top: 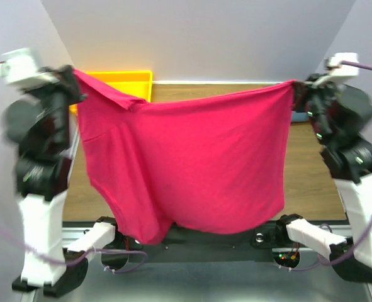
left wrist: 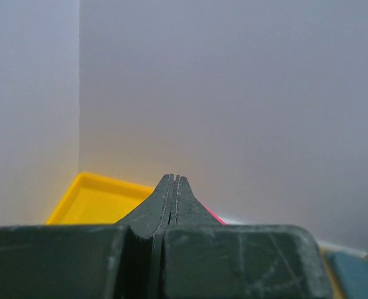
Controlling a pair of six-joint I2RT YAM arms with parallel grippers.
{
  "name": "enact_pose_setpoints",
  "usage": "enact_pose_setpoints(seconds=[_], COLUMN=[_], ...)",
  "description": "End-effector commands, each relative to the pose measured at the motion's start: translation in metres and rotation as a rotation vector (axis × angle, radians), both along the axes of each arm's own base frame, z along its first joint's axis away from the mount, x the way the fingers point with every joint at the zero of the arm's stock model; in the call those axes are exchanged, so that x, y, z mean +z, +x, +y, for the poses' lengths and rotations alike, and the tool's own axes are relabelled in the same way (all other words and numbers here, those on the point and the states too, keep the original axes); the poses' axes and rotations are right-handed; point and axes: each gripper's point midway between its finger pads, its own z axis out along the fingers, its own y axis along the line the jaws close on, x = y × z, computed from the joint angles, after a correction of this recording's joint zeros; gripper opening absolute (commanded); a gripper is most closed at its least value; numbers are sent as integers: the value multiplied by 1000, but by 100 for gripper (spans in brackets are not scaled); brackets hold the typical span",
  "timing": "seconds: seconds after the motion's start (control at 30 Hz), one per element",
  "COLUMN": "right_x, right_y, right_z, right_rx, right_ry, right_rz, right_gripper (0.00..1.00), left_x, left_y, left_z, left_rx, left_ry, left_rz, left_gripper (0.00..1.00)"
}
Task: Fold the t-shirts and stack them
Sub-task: Flatten the tshirt out
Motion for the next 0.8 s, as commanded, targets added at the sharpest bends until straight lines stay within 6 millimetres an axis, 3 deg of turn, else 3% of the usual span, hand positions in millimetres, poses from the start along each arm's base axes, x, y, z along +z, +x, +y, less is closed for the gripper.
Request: enact_pose_setpoints(seconds=[0.0,0.07,0.13,0.17,0.27,0.33,0.37,0.43,0.57,0.77], right_x=[-68,-94,-130,-140,-180,-206,-214,-231,-285,-318], right_y=[53,72,99,107,141,162,168,182,205,219], right_z=[-5,-4,-2,-4,-3,-3,-7,-6,-10,-16], right_rx=[-127,-161,-197,-213,-231,-226,-228,-216,-208,-204], right_ry=[-80,-109,-177,-191,-228,-236,-232,-232,-255,-225], right_rz=[184,245,321,337,396,418,428,445,547,601], right_gripper=[1,1,1,1,1,1,1,1,1,1], left_x=[-88,-136,-158,-186,-223,-230,-247,-260,-291,-313], left_y=[90,127,151,171,208,225,237,248,266,275], left_z=[-7,-13,-17,-20,-28,-33,-36,-41,-48,-55], left_rx=[45,46,46,44,35,23,19,-2,-22,-49], left_ry=[90,110,115,128,139,135,137,141,127,114], left_rz=[223,307,335,392,449,454,488,511,567,606], left_gripper=[0,0,0,0,0,0,0,0,0,0])
